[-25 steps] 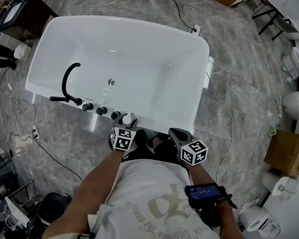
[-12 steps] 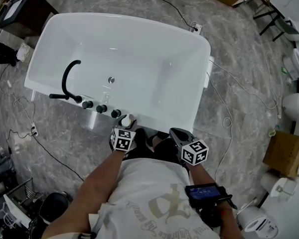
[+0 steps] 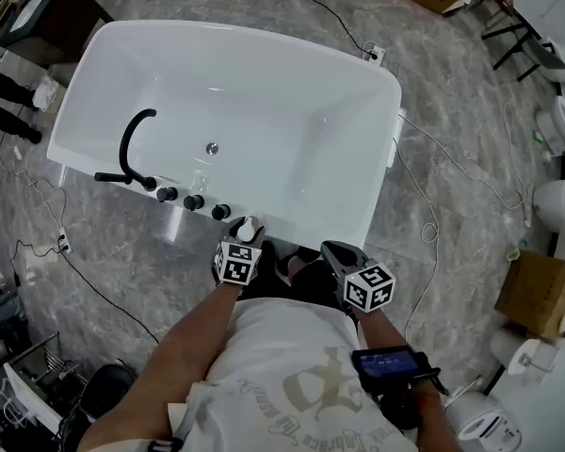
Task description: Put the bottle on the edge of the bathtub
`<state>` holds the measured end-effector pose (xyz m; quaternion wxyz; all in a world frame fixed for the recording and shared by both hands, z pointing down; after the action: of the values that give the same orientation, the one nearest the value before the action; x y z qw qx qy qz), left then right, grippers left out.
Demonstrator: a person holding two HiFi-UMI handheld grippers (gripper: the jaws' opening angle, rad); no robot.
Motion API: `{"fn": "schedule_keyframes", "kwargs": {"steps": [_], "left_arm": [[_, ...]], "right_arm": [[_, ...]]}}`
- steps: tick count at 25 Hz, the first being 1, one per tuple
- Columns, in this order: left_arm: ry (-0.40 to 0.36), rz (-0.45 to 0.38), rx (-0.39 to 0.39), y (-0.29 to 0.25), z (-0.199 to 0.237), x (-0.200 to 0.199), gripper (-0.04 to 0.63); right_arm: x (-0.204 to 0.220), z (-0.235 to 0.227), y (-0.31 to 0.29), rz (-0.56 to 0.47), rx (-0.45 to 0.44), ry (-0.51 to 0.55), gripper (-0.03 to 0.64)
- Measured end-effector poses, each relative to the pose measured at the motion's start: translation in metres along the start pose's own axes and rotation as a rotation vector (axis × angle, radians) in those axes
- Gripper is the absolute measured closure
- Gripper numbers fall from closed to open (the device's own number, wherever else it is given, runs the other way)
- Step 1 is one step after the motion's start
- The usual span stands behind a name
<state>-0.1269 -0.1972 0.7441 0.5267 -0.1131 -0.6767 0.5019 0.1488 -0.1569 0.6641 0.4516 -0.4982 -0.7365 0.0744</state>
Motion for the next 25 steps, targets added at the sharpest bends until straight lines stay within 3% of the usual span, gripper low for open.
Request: {"fn": "schedule_keyframes", "kwargs": {"steps": [7,13,18,25], "left_arm": [[0.102,0.011,-0.021,-0.001,0.003,-0.001,0.363],[0.083,0.049,0.007,-0.003,0.01,0.004,0.344],[0.072,0.035,-0.003,-0.003,0.012,-0.006,0.284],[0.037,-0.001,0.034,0.005,0.007,-0.011,0.259]], "right_arm": [[0.0,0.004,-0.003,0.005,-0.002,0.008,0.611],[0.004,0.01,-0.006,0.006,0.007,0.011,0.611],[0.0,0.01,-0.008,-0.003,0.003,0.017,0.611],[0.008,0.016,-0.002,-0.013,0.012,0.01,0.611]]}}
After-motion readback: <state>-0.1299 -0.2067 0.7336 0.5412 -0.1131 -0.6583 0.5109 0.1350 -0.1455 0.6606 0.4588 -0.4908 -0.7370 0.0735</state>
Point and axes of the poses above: the fingertips, and each gripper's own axes: y backward along the fingers, z to its left, x out of its underside, the point moved 10 cm from there along y, backward along the fingers, and after that the axes turned 6 degrees about -y, right-handed, at the moved point
